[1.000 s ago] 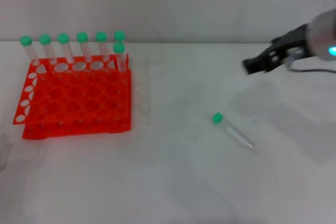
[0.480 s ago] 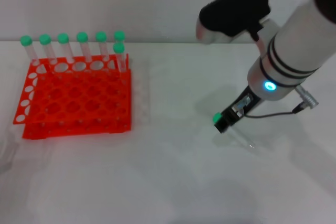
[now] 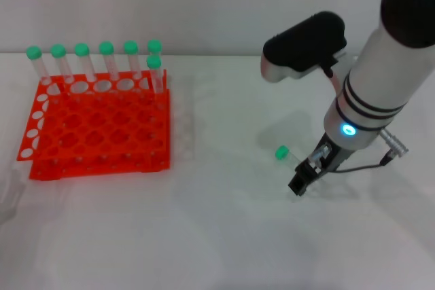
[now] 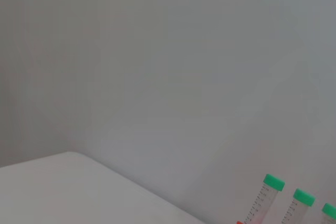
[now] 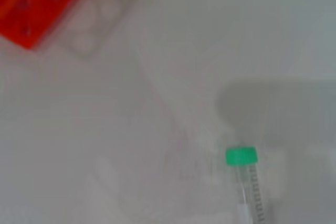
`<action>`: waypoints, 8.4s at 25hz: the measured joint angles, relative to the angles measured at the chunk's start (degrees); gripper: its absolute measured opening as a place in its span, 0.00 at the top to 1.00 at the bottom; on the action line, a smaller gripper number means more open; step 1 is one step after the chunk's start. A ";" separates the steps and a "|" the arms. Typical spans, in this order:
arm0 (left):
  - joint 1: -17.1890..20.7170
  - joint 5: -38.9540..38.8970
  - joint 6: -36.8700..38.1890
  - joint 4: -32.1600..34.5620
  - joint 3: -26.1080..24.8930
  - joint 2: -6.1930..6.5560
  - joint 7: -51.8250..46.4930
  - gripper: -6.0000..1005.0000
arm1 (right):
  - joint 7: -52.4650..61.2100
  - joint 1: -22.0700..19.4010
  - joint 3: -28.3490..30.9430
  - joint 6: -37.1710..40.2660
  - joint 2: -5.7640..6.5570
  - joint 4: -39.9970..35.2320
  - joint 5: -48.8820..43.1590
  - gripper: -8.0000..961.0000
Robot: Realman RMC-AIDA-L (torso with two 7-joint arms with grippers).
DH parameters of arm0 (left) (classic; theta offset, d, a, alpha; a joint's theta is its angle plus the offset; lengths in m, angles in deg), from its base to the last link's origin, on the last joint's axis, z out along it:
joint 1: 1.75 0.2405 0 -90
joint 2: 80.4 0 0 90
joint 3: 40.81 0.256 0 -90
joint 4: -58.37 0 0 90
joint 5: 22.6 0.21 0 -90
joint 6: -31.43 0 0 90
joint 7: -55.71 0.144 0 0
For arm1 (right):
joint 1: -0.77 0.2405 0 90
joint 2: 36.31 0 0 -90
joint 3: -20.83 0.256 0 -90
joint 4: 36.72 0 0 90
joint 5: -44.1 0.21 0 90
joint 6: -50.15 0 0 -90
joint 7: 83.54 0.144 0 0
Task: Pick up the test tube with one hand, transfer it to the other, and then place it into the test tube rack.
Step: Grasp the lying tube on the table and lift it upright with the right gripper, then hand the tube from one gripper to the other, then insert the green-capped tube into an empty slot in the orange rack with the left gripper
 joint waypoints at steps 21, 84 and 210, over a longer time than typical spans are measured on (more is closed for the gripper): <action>0.32 0.08 -0.02 0.11 0.00 0.00 0.00 0.13 | -1.28 1.61 -2.19 3.59 0.00 8.18 1.17 0.53; -7.31 19.66 -13.25 -1.79 2.29 0.97 2.86 0.14 | -120.56 -41.33 6.60 29.30 0.82 15.04 102.17 0.80; -24.26 11.27 19.69 -9.29 -2.76 1.06 22.06 0.78 | -160.19 -38.00 34.34 5.55 0.65 51.11 123.67 0.09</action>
